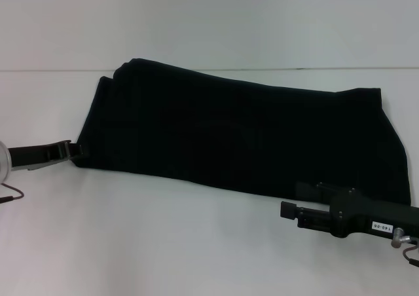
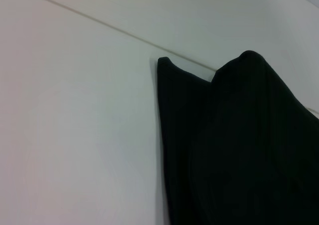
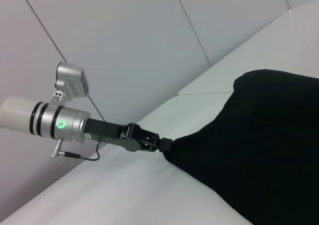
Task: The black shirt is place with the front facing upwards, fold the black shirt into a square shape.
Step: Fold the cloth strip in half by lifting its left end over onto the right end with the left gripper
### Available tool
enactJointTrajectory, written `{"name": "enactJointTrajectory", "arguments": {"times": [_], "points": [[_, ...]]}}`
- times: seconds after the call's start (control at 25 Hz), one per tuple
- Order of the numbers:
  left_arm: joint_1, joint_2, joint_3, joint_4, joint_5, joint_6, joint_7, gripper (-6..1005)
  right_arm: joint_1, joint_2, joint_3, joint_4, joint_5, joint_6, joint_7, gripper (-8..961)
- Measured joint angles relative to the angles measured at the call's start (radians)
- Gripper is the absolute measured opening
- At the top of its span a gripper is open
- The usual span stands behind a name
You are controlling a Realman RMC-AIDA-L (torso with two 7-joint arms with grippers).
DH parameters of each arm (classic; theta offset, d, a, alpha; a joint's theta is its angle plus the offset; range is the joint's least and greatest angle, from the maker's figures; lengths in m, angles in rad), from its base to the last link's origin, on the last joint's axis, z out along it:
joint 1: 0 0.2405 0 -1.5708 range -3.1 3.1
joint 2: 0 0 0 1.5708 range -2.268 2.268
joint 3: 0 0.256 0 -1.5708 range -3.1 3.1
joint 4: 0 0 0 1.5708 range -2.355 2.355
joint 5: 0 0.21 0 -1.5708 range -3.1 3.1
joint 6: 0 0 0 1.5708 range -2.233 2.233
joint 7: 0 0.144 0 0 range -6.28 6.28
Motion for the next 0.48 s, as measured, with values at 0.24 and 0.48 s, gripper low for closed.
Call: {"name": "enactJointTrajectory", "arguments": {"times": [0.24, 0.48], "points": [[-0.001, 0.000, 0.000, 0.000, 0.000, -0.003, 0.007, 246, 0.001, 0.000, 0.003, 0.000, 0.000, 0.002, 0.000, 838], [0.001, 0.004, 0.000, -0.006, 0.009, 0.003, 0.012, 9, 0.008, 0.000, 0.005, -0.002, 0.000, 0.007, 0.000, 838]]}}
